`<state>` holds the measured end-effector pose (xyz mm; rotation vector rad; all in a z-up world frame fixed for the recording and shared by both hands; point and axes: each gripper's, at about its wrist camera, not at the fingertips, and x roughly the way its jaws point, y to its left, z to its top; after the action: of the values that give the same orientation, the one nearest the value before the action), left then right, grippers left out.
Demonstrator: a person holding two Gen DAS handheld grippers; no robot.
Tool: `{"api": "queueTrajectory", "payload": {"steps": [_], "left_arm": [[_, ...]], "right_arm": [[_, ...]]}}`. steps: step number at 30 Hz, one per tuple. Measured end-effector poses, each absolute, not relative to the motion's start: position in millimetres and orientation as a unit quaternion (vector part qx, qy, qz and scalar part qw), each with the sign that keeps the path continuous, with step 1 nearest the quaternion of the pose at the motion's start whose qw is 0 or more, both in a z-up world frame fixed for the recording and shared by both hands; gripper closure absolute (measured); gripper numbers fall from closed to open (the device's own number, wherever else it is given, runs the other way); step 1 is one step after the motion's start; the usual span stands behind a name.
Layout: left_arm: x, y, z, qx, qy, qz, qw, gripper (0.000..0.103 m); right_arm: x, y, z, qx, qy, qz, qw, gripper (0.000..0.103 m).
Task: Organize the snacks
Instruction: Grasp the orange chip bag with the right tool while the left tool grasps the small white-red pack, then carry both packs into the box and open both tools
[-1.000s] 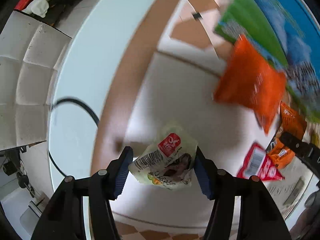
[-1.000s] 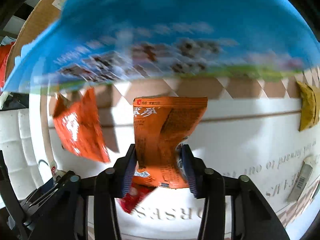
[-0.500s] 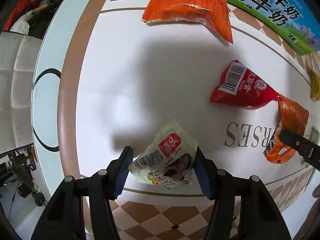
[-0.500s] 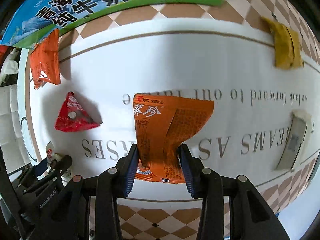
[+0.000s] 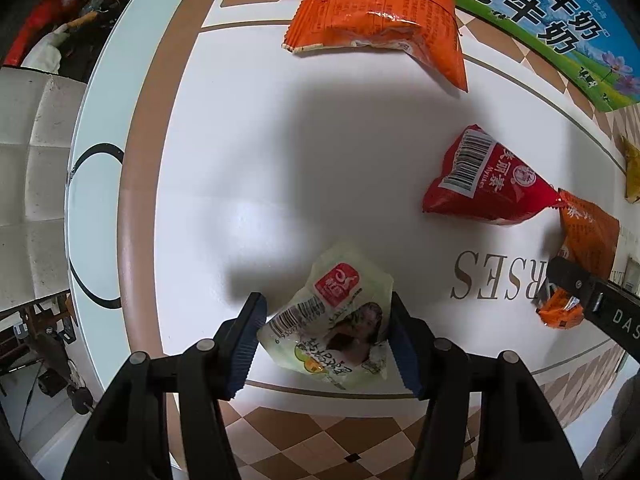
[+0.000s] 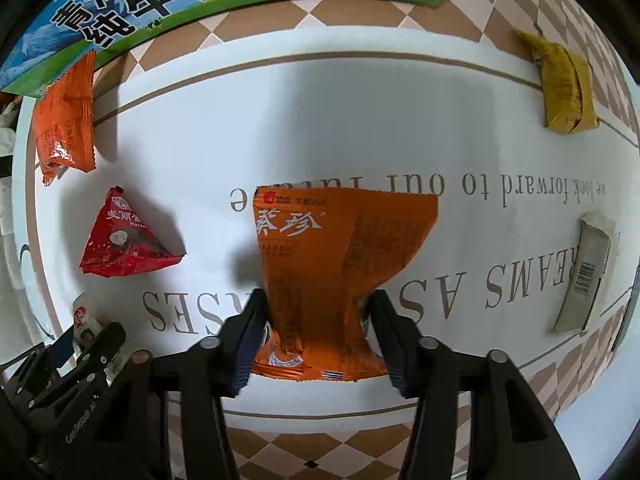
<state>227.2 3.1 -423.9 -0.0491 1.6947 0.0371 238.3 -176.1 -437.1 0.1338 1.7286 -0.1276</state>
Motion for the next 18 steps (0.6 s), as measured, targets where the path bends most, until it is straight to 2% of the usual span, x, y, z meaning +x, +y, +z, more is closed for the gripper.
{"api": "queueTrajectory", "payload": {"steps": [4, 10, 18], "left_arm": [[220, 3, -420, -0.024, 0.749, 0.012, 0.662, 0.051], [216, -4, -396, -0.038, 0.739, -0.002, 0.672, 0.052], [244, -13, -313, -0.081, 0.695, -0.048, 0.713, 0.052]], "right_arm": [[235, -165, -424, 0.062, 0.753, -0.050, 0.654, 0.061], [229, -167, -413, 0.081, 0.748, -0.034, 0.657, 0.064], [236, -166, -346, 0.112, 0.720, 0.013, 0.685, 0.064]]}}
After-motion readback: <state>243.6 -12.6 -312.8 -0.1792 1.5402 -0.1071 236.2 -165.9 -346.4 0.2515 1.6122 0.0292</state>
